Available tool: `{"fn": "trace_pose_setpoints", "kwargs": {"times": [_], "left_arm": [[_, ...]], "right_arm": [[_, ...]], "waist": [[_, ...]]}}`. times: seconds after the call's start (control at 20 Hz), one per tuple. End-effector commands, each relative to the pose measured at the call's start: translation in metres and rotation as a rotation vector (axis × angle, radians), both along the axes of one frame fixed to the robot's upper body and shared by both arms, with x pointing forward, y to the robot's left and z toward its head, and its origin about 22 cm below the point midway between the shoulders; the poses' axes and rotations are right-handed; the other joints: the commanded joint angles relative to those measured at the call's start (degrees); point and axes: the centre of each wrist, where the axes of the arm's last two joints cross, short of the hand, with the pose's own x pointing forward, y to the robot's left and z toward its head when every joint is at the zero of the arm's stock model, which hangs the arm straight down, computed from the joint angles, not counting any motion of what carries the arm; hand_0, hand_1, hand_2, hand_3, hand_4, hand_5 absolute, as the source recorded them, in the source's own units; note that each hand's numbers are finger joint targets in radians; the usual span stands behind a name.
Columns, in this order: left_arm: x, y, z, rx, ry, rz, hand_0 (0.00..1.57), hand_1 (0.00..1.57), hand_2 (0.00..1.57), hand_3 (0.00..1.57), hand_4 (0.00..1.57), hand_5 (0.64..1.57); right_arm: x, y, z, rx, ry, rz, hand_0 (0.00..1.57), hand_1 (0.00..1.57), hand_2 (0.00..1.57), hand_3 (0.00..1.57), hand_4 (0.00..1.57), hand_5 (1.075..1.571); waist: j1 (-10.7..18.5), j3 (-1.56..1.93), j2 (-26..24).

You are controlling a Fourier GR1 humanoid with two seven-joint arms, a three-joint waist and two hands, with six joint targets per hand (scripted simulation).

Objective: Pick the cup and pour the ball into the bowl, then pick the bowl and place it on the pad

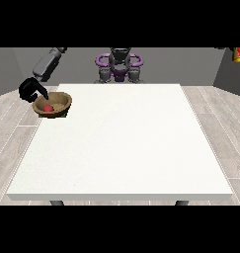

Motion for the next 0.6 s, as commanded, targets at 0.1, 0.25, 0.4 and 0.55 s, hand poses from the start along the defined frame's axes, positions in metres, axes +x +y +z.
{"fn": "trace_pose_setpoints", "kwargs": {"times": [0.1, 0.25, 0.4, 0.55], "left_arm": [[0.002, 0.004, 0.024, 0.006, -0.005, 0.011, 0.00, 0.00, 0.00, 0.00, 1.20, 1.568], [0.008, -0.012, 0.011, -0.004, 0.012, 0.007, 0.00, 0.00, 0.00, 0.00, 1.21, 1.569], [0.023, -0.046, 0.006, -0.008, 0.039, -0.054, 0.00, 0.00, 0.00, 0.00, 1.19, 1.569], [0.017, -0.036, -0.056, -0.020, 0.173, -0.011, 0.00, 0.00, 0.00, 0.00, 1.19, 1.569]], "right_arm": [[0.019, 0.020, 0.013, -0.070, 0.088, 0.105, 0.00, 0.00, 0.21, 0.00, 0.00, 1.442], [0.009, 0.011, -0.001, -0.075, 0.109, 0.118, 0.00, 0.00, 0.00, 0.00, 0.00, 1.407], [0.001, -0.016, 0.017, -0.067, 0.152, 0.100, 0.00, 0.00, 0.00, 0.00, 0.00, 1.395], [0.015, 0.005, 0.029, -0.100, 0.186, 0.153, 0.00, 0.00, 0.00, 0.00, 0.20, 1.375]], "waist": [[0.6, 0.02, -0.1], [0.9, 0.09, -1.4], [2.0, 0.13, -3.6], [-0.6, -0.02, -11.0]]}}
